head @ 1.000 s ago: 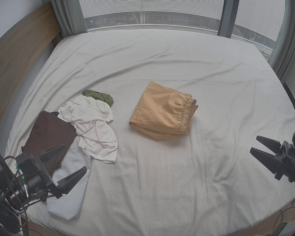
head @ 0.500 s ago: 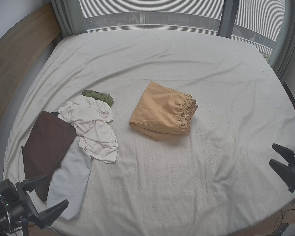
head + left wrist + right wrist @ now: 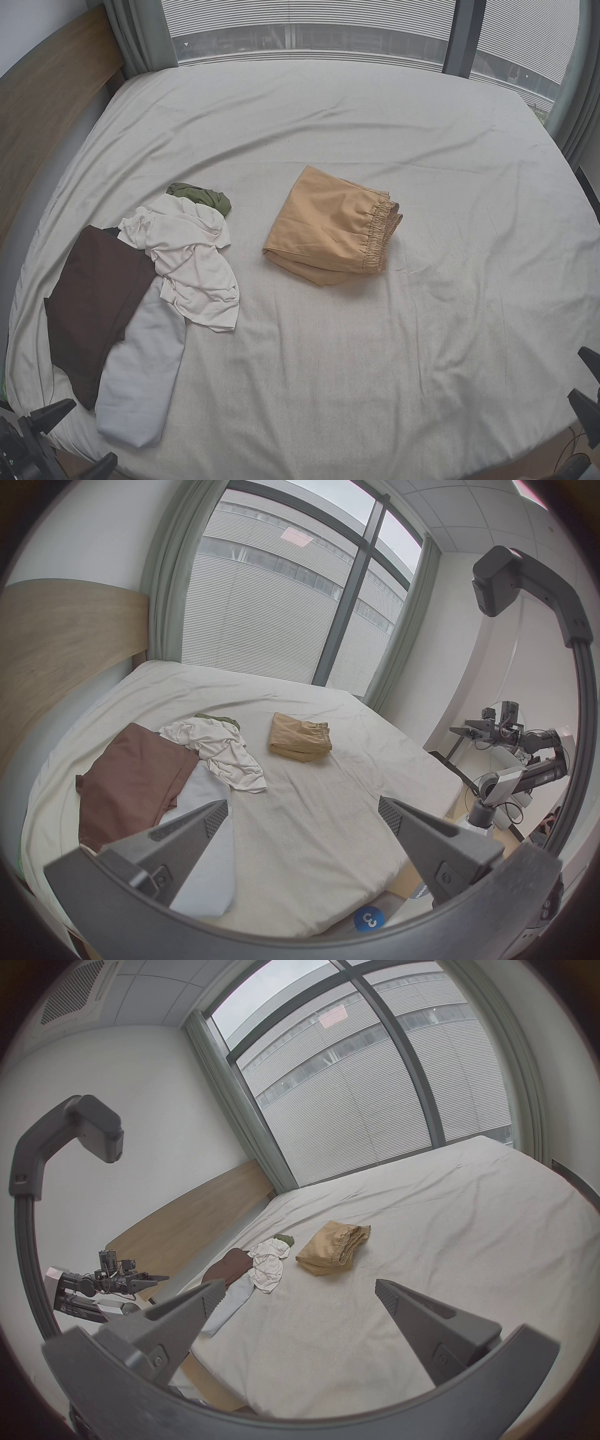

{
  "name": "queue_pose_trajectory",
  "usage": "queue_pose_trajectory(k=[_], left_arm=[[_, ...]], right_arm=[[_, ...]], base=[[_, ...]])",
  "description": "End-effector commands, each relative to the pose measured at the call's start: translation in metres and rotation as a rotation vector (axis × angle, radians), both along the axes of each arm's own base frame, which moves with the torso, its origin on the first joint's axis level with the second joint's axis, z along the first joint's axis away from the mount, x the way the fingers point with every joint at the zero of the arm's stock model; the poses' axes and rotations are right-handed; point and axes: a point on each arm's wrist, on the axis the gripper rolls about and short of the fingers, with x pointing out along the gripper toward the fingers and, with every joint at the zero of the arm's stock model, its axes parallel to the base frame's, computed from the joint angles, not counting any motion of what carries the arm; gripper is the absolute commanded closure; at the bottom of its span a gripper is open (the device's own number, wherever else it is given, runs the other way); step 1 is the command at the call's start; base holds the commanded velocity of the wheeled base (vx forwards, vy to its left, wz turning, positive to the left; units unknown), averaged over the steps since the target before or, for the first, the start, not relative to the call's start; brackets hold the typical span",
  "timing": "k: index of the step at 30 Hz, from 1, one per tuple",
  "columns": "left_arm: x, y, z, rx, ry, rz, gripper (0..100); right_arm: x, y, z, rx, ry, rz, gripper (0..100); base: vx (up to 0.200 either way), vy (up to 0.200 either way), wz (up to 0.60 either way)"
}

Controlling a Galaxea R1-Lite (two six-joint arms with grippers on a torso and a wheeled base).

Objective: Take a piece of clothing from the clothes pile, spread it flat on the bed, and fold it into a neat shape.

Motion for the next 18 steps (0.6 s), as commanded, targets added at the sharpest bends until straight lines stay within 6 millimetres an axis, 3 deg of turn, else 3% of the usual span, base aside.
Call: queue_pose_trajectory(k=[1, 18], left_arm=[[-0.015, 0.003, -0.011, -0.019, -0.055, 0.006, 0], [-0.021, 0.003, -0.022, -0.017, -0.065, 0.093, 0]], right_arm=[[-0.023, -0.002, -0.017, 0.016, -0.088, -0.033, 0], [-0.021, -0.002, -0.047, 0.014, -0.056, -0.151, 0]], base=[[0.000, 0.000, 0.00], [0.000, 0.000, 0.00]])
